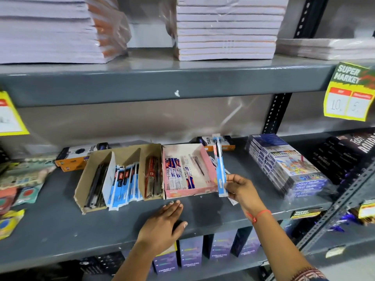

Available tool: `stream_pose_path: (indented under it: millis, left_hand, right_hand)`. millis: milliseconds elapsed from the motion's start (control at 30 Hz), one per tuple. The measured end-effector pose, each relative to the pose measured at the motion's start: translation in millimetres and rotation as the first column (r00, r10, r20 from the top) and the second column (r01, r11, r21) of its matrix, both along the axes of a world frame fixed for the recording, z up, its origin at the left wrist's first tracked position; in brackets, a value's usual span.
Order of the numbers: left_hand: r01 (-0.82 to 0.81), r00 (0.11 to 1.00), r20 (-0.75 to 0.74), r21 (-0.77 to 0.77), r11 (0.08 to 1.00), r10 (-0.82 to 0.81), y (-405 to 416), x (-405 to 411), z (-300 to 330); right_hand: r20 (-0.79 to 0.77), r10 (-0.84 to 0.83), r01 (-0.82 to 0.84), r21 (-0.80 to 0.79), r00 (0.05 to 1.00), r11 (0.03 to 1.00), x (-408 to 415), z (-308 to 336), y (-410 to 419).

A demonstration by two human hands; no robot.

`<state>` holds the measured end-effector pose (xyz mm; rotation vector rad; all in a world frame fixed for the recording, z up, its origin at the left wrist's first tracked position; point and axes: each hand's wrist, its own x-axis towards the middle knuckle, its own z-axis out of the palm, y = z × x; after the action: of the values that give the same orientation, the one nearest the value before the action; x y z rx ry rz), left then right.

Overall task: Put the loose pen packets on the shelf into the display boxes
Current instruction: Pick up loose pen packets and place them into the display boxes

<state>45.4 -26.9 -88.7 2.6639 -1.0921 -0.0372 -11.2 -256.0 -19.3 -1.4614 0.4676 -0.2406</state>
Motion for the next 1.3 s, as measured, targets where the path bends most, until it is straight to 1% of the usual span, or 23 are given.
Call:
stream_pose_path:
  millis: [67, 133, 200, 300, 367, 433, 500, 700, 833, 933, 1000, 1133, 1300]
  left_hand:
    - [-0.018, 0.999, 0.037, 0.008, 1.000, 0.017, 13, 2, 2]
    - [-0.109, 0.990, 0.090, 0.039, 0.993, 0.105, 31, 2, 9]
    - [-0.165, 0.985, 0.056, 0.041, 0.985, 0.163, 53, 5, 10]
    - [-0.238, 0.970, 0.051, 0.026, 0.971, 0.237, 92, 6, 2]
    - [-0.302, 0.949, 0.091, -0.005, 0.953, 0.301, 114, 8, -6]
    - [-0.360, 0.921, 0.136, -0.068, 0.931, 0.366, 133, 10, -10]
    - [-0.394, 0.902, 0.149, -0.096, 0.914, 0.405, 144, 13, -12]
    - [-0.391, 0.906, 0.116, -0.140, 0.910, 0.407, 149, 15, -19]
    - [-0.377, 0.910, 0.108, -0.184, 0.908, 0.400, 151, 16, -21]
    - [-0.356, 0.918, 0.101, -0.212, 0.910, 0.383, 152, 16, -21]
    - [-0.335, 0.926, 0.098, -0.229, 0.914, 0.364, 152, 16, -19]
    - [-0.331, 0.927, 0.098, -0.232, 0.915, 0.361, 152, 16, -17]
    - [-0.322, 0.933, 0.090, -0.226, 0.919, 0.349, 151, 15, -16]
  right_hand:
    - [-0.006, 0.064, -0.064, 0.000, 0.998, 0.998, 7, 4, 17]
    - [-0.003, 0.114, -0.114, -0.013, 0.993, 0.993, 18, 7, 40]
    - [0.006, 0.149, -0.149, -0.043, 0.989, 0.988, 29, 11, 63]
    - [0.025, 0.248, -0.244, -0.112, 0.968, 0.963, 47, 14, 108]
    - [0.017, 0.279, -0.271, -0.186, 0.960, 0.945, 59, 11, 137]
    - [-0.015, 0.292, -0.286, -0.248, 0.956, 0.925, 70, 5, 166]
    - [-0.071, 0.298, -0.305, -0.298, 0.952, 0.904, 77, 1, 192]
    - [-0.209, 0.259, -0.317, -0.329, 0.943, 0.890, 95, -9, 237]
    - [-0.321, 0.193, -0.335, -0.476, 0.927, 0.813, 110, -7, 246]
    - [-0.412, 0.201, -0.410, -0.519, 0.889, 0.750, 123, -4, 249]
    - [-0.425, 0.194, -0.421, -0.544, 0.884, 0.726, 131, -4, 249]
    - [-0.415, 0.127, -0.383, -0.624, 0.901, 0.681, 137, -6, 248]
    - [-0.433, 0.122, -0.424, -0.720, 0.893, 0.549, 132, -1, 247]
